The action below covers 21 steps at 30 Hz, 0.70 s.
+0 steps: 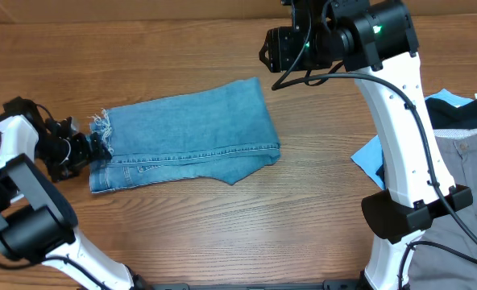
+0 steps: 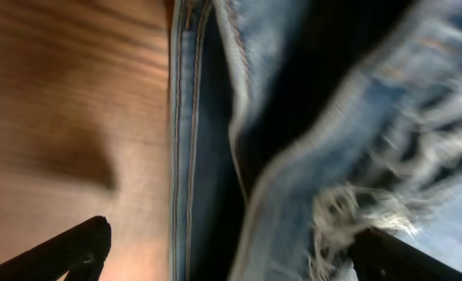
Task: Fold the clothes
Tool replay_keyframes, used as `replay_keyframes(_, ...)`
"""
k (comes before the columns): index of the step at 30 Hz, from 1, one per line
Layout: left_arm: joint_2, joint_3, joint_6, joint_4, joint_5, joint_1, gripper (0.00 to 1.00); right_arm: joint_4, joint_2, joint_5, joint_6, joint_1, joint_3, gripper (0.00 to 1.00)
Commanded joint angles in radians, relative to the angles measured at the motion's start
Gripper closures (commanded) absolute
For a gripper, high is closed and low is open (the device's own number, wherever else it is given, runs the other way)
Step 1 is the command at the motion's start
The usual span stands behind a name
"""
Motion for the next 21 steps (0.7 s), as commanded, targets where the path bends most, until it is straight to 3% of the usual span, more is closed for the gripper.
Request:
replay_keyframes(1,0.068,-0.010,0.055,0.038,0.054,0.004,0.00,-0.015,-0.025,0.009,-0.008,-0.003,0.018,0.46)
replay_keyframes(6,0.148,-0.010,0.117,0.059,0.179,-0.002,0.01,-0.020,-0.025,0.009,-0.007,-0.003,0.018,0.47)
replay_keyframes(14,0.241,-0.011,0.121,0.033,0.182,-0.031,0.24,-0.031,-0.025,0.009,-0.007,-0.003,0.018,0.47)
replay_keyframes(16,0.241,-0.011,0.121,0.034,0.183,-0.031,0.36,-0.032,-0.026,0.009,-0.007,-0.003,0.018,0.47)
replay_keyframes(18,0.241,-0.003,0.120,0.032,0.183,-0.029,0.59,-0.031,-0.027,0.009,-0.007,-0.003,0.018,0.47)
replay_keyframes(21,0.240,0.039,0.120,-0.018,0.182,-0.018,0.86,-0.030,-0.031,0.009,-0.007,-0.003,0.018,0.47)
